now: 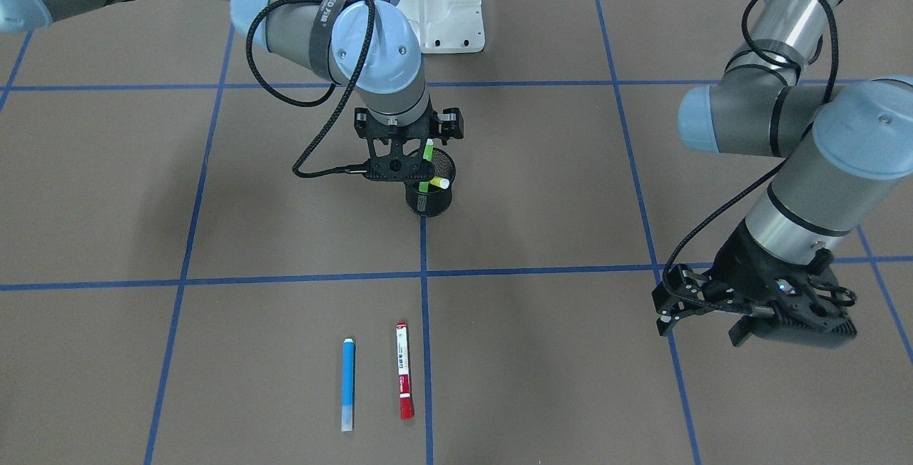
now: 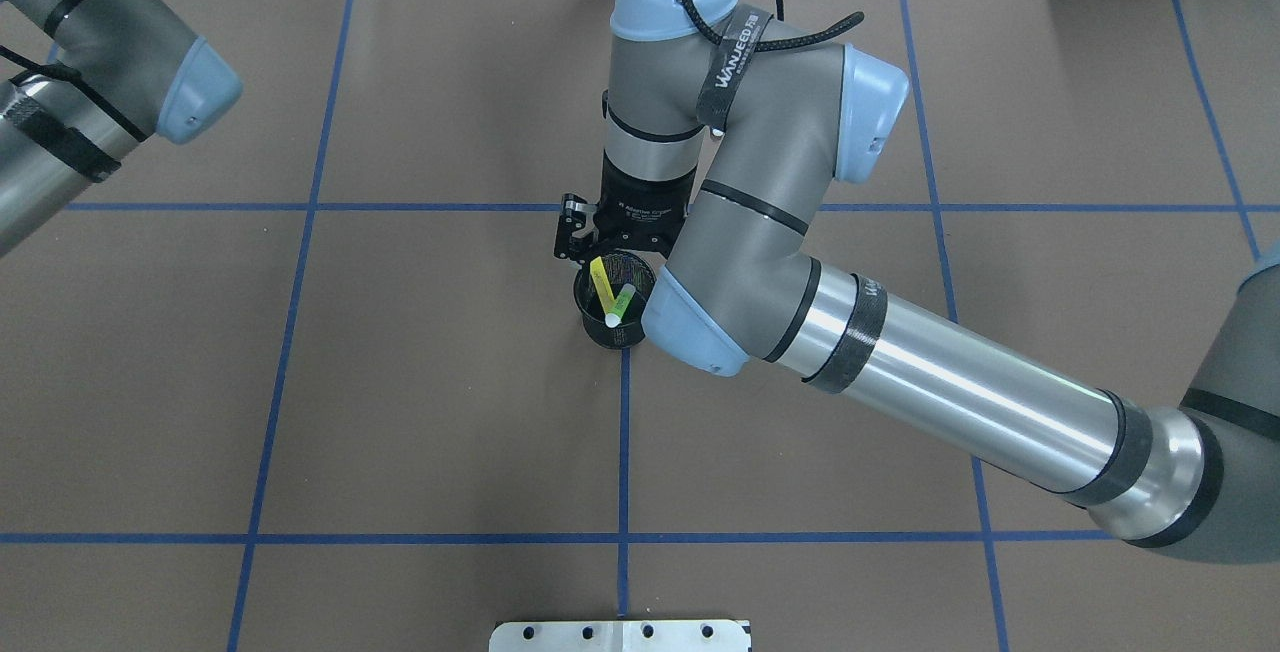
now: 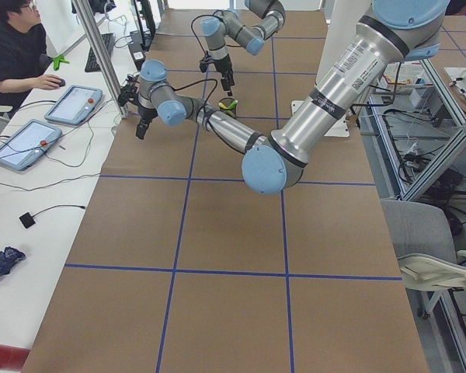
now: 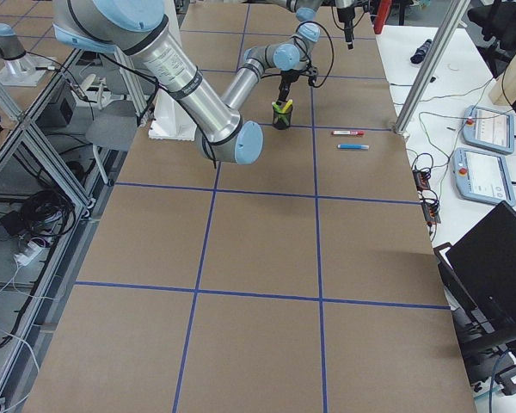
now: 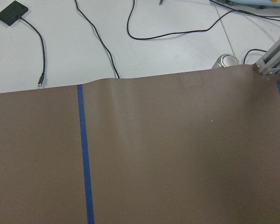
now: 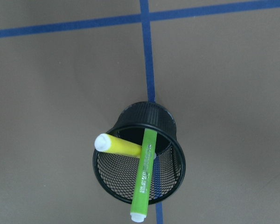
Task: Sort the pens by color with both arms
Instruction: 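Lower the right gripper into the cup and grasp the green highlighter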
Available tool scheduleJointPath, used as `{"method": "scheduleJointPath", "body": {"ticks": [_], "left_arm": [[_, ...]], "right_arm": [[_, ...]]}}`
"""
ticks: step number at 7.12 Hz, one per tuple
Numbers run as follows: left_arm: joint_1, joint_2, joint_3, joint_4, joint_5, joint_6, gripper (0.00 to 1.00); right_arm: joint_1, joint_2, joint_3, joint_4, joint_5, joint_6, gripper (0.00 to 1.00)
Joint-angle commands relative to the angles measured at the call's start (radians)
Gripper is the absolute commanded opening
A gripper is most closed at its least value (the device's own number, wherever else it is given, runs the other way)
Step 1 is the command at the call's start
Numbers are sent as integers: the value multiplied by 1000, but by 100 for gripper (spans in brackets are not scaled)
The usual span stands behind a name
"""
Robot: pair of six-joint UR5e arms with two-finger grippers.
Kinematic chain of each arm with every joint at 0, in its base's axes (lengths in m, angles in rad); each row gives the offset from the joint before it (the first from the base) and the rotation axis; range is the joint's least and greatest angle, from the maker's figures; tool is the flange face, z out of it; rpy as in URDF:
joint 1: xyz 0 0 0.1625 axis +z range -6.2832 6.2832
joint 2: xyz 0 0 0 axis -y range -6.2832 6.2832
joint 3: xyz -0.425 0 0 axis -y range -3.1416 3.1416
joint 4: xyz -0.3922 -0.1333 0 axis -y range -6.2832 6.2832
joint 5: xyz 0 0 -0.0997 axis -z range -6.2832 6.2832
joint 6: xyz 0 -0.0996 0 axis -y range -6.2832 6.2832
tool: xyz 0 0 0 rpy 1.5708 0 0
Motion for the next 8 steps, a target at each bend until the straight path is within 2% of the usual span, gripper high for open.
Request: {"method": "scheduleJointPath", "body": {"ticks": [1,2,3,4,7,8], "left_arm": [[2,1,1,-1,2,-1,100],[2,1,1,-1,2,-1,100],[2,1,1,-1,2,-1,100],[2,1,1,-1,3,-1,100],[2,1,3,-1,3,-1,100],[2,1,4,-1,3,-1,100]], "right_arm": [[-22,35,-60,0,-30,0,83],[-26,35,-63,1,-33,-1,76],[-32,37,-66,1,-33,0,63],[-38,35,-66,3,-33,0,55],[-56,35,-72,7,-51,0,49],[-58,37,-84,9,-57,-3,44]]}}
